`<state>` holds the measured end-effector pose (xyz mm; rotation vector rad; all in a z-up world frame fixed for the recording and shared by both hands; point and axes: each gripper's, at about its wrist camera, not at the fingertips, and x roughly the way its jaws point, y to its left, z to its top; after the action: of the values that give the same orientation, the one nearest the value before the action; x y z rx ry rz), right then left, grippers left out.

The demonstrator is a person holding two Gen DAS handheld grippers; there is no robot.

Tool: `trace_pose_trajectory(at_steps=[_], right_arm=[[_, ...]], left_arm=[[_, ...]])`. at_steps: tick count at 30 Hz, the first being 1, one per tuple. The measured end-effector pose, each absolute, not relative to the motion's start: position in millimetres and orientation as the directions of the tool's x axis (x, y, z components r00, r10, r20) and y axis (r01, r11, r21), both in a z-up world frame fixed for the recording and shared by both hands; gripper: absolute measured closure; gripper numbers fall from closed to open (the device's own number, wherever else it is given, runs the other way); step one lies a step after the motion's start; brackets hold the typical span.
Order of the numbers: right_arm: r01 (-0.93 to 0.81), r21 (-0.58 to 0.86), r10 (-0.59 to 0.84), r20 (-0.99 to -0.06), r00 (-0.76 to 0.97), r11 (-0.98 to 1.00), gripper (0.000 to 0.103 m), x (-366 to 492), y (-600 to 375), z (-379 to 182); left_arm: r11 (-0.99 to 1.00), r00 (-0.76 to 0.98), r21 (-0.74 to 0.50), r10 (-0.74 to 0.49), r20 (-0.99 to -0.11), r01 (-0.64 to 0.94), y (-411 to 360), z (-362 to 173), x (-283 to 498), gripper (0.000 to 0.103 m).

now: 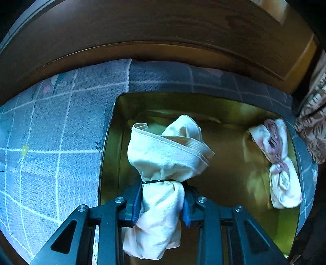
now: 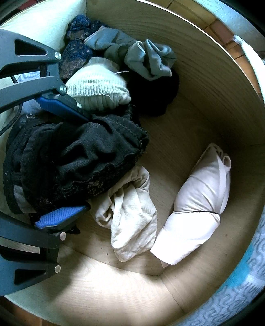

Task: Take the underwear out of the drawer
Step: 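Lower the white cloth into the tin tray and open the left tool, then lift the black cloth with the right tool while the left tool returns into the drawer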

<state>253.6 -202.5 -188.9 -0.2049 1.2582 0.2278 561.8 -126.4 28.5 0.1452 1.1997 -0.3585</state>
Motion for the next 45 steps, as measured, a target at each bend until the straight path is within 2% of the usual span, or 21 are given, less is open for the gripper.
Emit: trace_pose_trajectory(at_steps=[10,13,14,22,25,35,45], right_arm=[[-0.279,-0.025,0.06,-0.955,0.29,0.96,0.023,253,-202,-188],[-0.277,-0.024,0.06,-0.955,0.29,0.96,0.023,254,-202,-188],[-0.277,-0.024,0.06,-0.955,0.29,0.961,0.023,254,-201,-187],[-0.274,-0.02,0.062,-0.956,0.288,0.962,0.023,255,-202,-189],[-0.272,-0.015,0.066,-0.956,0.287,0.962,0.023,255,-202,-189],[-0.273,-0.015,0.067,-0.955,0.288,0.962,0.022,257,-202,-192],[-0.273,-0.014,0.068,-0.955,0.289,0.962,0.022,256,-201,-193]], left_arm=[[0.938,0.367,-0.061,-0.192,-0.91,0.34,-138,30,581,0.07],[0.94,0.378,-0.064,-0.196,-0.905,0.335,-140,31,584,0.064],[0.941,0.386,-0.066,-0.199,-0.901,0.332,-139,34,583,0.06],[0.92,0.494,-0.068,-0.269,-0.827,0.387,-131,86,560,0.06],[0.9,0.544,-0.01,-0.272,-0.794,0.435,-130,107,531,0.06],[0.804,0.553,0.012,-0.398,-0.732,0.594,-96,130,417,0.06],[0.708,0.415,0.056,-0.346,-0.842,0.704,-79,60,275,0.06]])
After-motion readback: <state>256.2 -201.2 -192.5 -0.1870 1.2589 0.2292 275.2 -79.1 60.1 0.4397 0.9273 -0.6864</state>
